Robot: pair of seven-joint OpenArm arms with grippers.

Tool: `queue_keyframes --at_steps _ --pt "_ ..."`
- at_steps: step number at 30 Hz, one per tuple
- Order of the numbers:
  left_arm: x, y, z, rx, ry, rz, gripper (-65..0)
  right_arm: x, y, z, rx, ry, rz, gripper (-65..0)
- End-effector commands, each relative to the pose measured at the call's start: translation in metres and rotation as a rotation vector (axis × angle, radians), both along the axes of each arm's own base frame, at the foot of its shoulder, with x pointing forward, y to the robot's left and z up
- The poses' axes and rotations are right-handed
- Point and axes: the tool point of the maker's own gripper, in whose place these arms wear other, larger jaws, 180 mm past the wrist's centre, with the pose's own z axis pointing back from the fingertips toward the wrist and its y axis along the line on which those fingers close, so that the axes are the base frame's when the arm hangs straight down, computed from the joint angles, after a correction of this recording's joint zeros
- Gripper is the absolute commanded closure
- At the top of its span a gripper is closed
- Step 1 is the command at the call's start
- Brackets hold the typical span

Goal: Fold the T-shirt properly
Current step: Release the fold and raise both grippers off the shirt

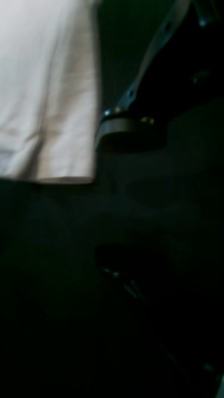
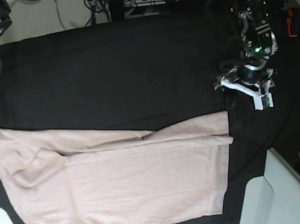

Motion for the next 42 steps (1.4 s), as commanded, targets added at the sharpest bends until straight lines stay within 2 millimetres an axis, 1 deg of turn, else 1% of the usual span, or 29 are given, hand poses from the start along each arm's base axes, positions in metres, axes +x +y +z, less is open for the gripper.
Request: queue_keyframes --at_steps 1,3,4,8,9,11,13,16,17,18,19,20,22,23,24,25,26,27,29,31,33,37,38,40,42 --pt "0.002 0.001 0.006 0.004 -0.019 0.002 -43.9 0.01 -0.009 0.009 -0.006 -0.036 -0.017 -37.2" --pt "-0.009 -0.001 -0.003 -0.011 0.016 0.002 -43.9 0.018 -0.001 0.0 0.039 -0.047 -0.033 -36.5" --pt "-0.014 -0.002 -0.006 -0.042 0.024 0.014 -43.9 0.021 -0.004 -0.003 0.049 -0.051 -0.052 -36.0" --pt "-0.03 -0.007 -0.014 -0.246 0.012 0.095 -43.9 0.032 0.002 -0.021 0.145 -0.049 -0.1 -36.0" --pt "-0.032 -0.004 -0.013 -0.277 0.007 0.11 -43.9 0.034 0.001 -0.023 0.159 -0.05 -0.113 -36.0" --pt "-0.037 -0.002 -0.016 -0.327 0.012 0.131 -43.9 0.04 0.001 -0.024 0.167 -0.064 -0.142 -36.0" --pt "-0.04 -0.001 -0.02 -0.341 0.021 0.143 -43.9 0.044 -0.002 -0.022 0.156 -0.075 -0.153 -36.0" --pt "-0.043 0.002 -0.024 -0.342 0.032 0.153 -43.9 0.058 0.002 -0.014 0.125 -0.074 -0.094 -35.9" --pt "-0.043 0.002 -0.024 -0.343 0.031 0.153 -43.9 0.061 0.004 -0.013 0.117 -0.072 -0.075 -34.8" --pt "-0.043 0.001 -0.024 -0.347 0.03 0.155 -43.9 0.063 0.005 -0.012 0.112 -0.071 -0.063 -32.4" --pt "-0.042 0.001 -0.023 -0.347 0.028 0.155 -43.9 0.065 0.006 -0.011 0.112 -0.075 -0.059 -28.4" --pt "-0.041 0.001 -0.022 -0.347 0.025 0.154 -43.9 0.068 0.006 -0.009 0.112 -0.08 -0.058 -23.1" --pt "-0.038 0.0 -0.021 -0.351 0.019 0.154 -43.9 0.069 0.006 -0.008 0.111 -0.082 -0.059 -11.0" --pt "-0.036 -0.001 -0.021 -0.352 0.017 0.15 -43.9 0.069 0.006 -0.008 0.11 -0.083 -0.06 -5.9" --pt "-0.031 -0.003 -0.018 -0.356 0.006 0.146 -43.9 0.069 0.004 -0.007 0.105 -0.085 -0.065 -1.1" --pt "-0.026 -0.004 -0.015 -0.361 -0.004 0.144 -43.9 0.068 0.002 -0.008 0.101 -0.083 -0.068 0.0" --pt "-0.022 -0.006 -0.016 -0.369 -0.004 0.15 -43.9 0.067 0.002 -0.008 0.101 -0.082 -0.068 -0.3" --pt "-0.021 -0.008 -0.021 -0.382 0.002 0.161 -43.9 0.066 0.002 -0.008 0.099 -0.08 -0.069 -0.8" --pt "-0.008 -0.01 -0.026 -0.41 0.002 0.182 -43.9 0.064 0.002 -0.01 0.1 -0.076 -0.068 -0.6" --pt "0.003 -0.012 -0.036 -0.439 0.022 0.206 -43.9 0.059 0.003 -0.014 0.101 -0.065 -0.068 -0.6" --pt "0.016 -0.025 -0.048 -0.488 0.046 0.226 -43.9 0.057 0.003 -0.016 0.101 -0.06 -0.069 -0.6" --pt "0.032 -0.035 -0.064 -0.537 0.086 0.256 -43.9 0.056 0.001 -0.015 0.098 -0.058 -0.069 -0.6" --pt "0.036 -0.041 -0.066 -0.552 0.094 0.258 -43.9 0.056 0.001 -0.015 0.099 -0.058 -0.068 -0.6" --pt "0.04 -0.044 -0.068 -0.563 0.103 0.261 -43.9 0.052 0.0 -0.017 0.095 -0.052 -0.068 -0.6" --pt "0.048 -0.049 -0.065 -0.571 0.095 0.253 -43.9 0.052 0.0 -0.018 0.095 -0.05 -0.067 -0.6"
